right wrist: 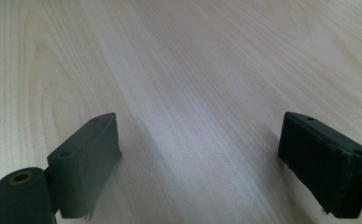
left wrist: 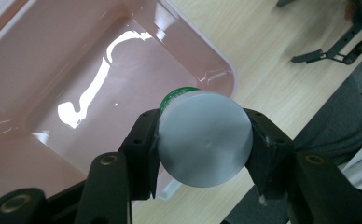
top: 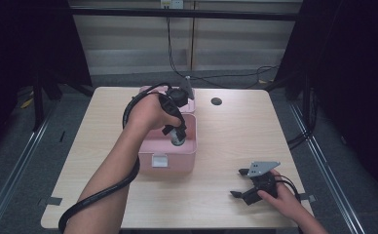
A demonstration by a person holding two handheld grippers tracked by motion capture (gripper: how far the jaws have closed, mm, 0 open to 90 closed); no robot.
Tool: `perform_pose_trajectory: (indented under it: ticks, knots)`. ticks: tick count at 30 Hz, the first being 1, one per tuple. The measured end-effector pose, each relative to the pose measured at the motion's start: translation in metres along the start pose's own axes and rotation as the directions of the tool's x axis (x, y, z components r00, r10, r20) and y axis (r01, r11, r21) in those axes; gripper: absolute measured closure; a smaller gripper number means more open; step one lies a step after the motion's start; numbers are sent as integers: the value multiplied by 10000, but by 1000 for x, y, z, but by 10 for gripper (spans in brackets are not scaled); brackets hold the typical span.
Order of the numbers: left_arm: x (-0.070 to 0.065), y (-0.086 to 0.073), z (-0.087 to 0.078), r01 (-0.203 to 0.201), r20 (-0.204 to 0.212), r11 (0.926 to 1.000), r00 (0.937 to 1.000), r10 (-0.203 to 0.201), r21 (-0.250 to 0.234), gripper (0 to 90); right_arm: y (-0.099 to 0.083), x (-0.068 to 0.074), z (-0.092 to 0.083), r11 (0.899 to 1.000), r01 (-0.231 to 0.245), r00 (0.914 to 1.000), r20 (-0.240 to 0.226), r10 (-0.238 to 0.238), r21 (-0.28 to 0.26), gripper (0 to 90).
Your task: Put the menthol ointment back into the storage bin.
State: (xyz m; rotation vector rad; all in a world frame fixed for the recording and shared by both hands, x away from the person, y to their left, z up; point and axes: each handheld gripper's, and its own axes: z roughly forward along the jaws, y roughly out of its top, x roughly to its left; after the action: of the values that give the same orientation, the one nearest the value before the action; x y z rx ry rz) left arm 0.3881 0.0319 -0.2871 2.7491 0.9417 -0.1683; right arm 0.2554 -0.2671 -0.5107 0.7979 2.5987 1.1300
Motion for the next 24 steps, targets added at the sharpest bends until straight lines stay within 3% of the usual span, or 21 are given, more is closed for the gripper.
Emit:
perform_pose_trajectory:
  ticks: [14, 24]
  knots:
    - [22, 1, 11, 528, -5, 9985, 9986, -528, -127, 501, 0, 0, 0, 10000, -7, 10000, -4, 7, 2, 121]
    - [36, -1, 19, 1046, -151, 9942, 9944, -1050, -259, 501, 0, 0, 0, 10000, -1, 10000, -3, 1, 2, 121]
